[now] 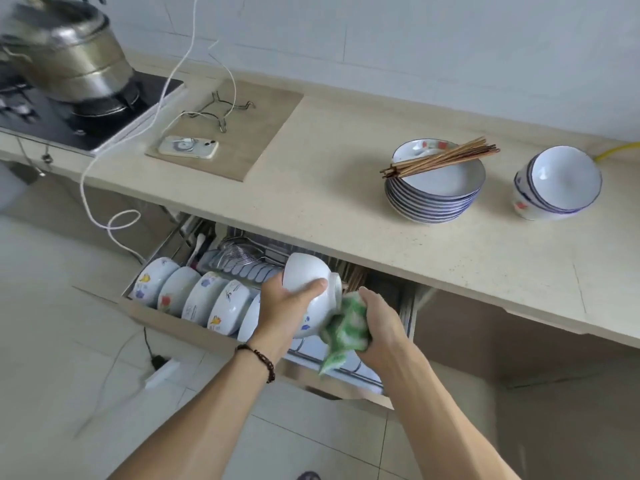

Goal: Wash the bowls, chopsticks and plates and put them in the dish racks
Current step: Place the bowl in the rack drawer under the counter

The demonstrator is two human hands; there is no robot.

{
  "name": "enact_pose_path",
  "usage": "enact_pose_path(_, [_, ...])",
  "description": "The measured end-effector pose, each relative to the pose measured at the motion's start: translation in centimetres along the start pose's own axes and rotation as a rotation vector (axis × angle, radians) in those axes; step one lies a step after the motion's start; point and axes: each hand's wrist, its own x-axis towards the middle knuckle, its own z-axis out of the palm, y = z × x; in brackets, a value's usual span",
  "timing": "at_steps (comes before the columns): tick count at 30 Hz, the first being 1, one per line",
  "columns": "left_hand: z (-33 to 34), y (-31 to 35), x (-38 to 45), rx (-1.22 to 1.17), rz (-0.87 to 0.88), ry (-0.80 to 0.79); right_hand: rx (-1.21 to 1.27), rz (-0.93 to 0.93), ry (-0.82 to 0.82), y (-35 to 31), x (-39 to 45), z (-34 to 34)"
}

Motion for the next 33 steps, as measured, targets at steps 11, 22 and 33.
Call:
enact_pose_path(11, [-2.4, -8.0, 11.0, 0.334, -0.133, -0.089, -0.298, -0.120, 0.113, 1.7, 6.9, -0.9])
enact_pose_path(22, [-2.3, -14.2, 14.8, 0.544, -0.222, -0.186, -0.355, -0.052, 0.158, 4.3, 11.0, -1.6])
enact_pose_path(33, [-1.9, -16.3, 16.0, 0.697, -0.352, -0.162, -0.316, -0.019, 0.098, 4.9, 11.6, -0.9])
